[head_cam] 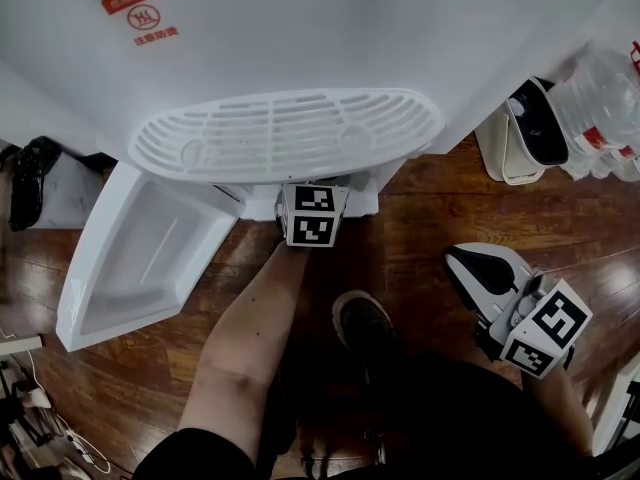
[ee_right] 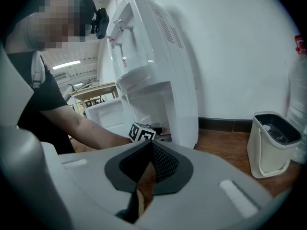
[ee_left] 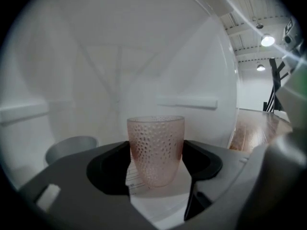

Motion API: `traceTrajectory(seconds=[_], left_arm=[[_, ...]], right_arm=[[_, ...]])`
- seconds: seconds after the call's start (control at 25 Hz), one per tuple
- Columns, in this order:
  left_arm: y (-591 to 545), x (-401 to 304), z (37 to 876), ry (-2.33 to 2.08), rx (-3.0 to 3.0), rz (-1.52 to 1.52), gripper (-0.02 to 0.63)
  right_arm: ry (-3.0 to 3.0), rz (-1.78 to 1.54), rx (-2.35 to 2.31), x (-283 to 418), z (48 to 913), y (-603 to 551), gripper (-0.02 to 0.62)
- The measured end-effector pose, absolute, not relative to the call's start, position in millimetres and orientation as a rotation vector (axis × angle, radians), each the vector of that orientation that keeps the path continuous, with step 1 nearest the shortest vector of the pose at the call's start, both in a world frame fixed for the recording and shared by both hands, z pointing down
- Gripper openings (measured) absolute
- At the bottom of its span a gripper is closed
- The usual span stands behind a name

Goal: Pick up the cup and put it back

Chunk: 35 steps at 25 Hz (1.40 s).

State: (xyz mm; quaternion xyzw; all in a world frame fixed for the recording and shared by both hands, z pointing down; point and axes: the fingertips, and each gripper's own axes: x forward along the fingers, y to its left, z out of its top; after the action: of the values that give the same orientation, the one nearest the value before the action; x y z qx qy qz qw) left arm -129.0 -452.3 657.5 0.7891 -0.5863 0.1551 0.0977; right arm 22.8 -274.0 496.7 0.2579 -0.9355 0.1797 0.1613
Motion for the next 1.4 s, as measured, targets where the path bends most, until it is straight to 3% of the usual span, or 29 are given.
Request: traceTrajectory(seconds=[1.4], left_arm=[[-433,-121,689,-1.633,2.302,0.594,0.367]], right_arm=[[-2.715,0.555,0.718,22,493,-265,0.003]])
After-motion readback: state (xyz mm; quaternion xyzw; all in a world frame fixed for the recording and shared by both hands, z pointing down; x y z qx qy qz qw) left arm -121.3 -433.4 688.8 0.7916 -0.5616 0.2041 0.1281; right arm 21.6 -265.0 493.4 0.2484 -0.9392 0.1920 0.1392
